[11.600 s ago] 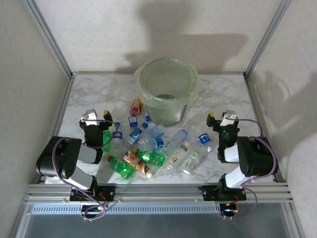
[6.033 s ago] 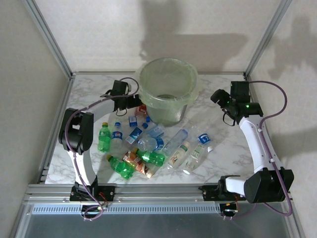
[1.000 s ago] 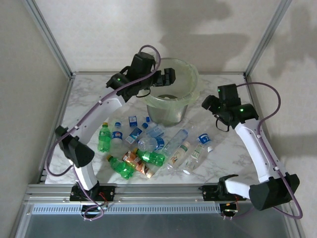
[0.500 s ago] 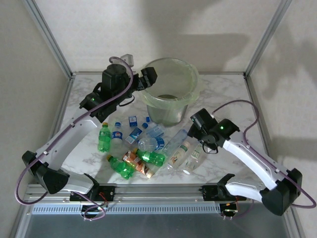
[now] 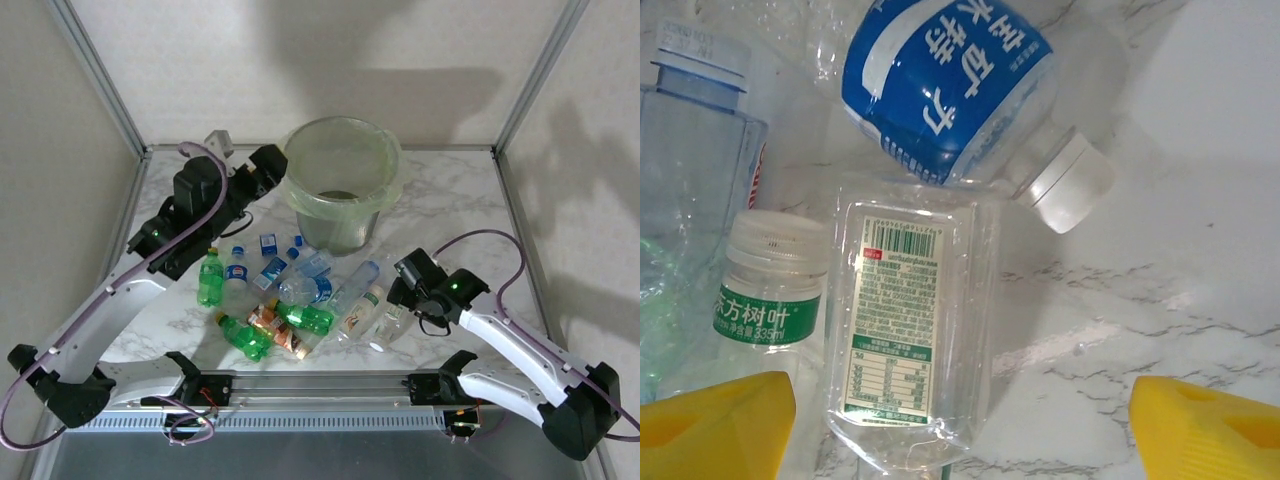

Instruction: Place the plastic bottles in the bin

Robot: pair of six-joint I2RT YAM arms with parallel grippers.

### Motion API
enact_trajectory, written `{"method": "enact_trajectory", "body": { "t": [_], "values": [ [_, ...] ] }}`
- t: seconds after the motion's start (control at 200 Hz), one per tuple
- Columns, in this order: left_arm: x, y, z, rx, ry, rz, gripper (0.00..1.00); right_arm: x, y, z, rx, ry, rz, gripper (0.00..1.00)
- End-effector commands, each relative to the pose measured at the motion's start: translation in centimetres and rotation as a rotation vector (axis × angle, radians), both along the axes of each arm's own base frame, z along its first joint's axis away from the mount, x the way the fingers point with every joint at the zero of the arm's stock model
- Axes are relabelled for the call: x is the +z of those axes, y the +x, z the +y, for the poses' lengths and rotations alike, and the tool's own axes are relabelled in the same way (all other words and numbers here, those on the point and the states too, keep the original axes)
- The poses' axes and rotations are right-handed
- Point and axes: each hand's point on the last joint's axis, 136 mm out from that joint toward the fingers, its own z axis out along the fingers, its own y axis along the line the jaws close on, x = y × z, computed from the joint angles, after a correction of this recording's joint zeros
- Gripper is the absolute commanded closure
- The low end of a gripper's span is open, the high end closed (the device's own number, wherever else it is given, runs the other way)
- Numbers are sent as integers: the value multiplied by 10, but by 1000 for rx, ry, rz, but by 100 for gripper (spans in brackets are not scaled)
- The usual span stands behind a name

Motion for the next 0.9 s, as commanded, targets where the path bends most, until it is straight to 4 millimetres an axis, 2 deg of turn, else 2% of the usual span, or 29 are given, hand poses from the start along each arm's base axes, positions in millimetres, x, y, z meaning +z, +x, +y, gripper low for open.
{"method": "enact_trajectory", "body": {
  "t": [0.0,0.09,0.21,0.32,0.396,0.581,0.731,0.896],
  "values": [
    [-10,1,-10,-43,36,26,14,-1,1,11,-50,72,12,13],
    [-16,-1,-25,-125,67,26,15,-6,-2,18,-54,78,24,14],
    [-32,-1,-25,-135,104,46,14,-18,-4,16,-76,37,70,14],
    [-35,-6,-33,-198,130,42,15,-24,-2,18,-69,4,99,14],
    [-37,-8,-33,-210,156,37,14,-27,-1,17,-73,-26,119,15],
    [-32,-9,-31,-220,199,18,14,-37,-4,28,-57,-9,151,16],
    [-35,-6,-30,-212,216,21,14,-48,-6,33,-42,-10,165,16],
    [-38,-2,-36,-230,230,28,14,-57,-7,30,-46,-30,165,17]
  ]
}}
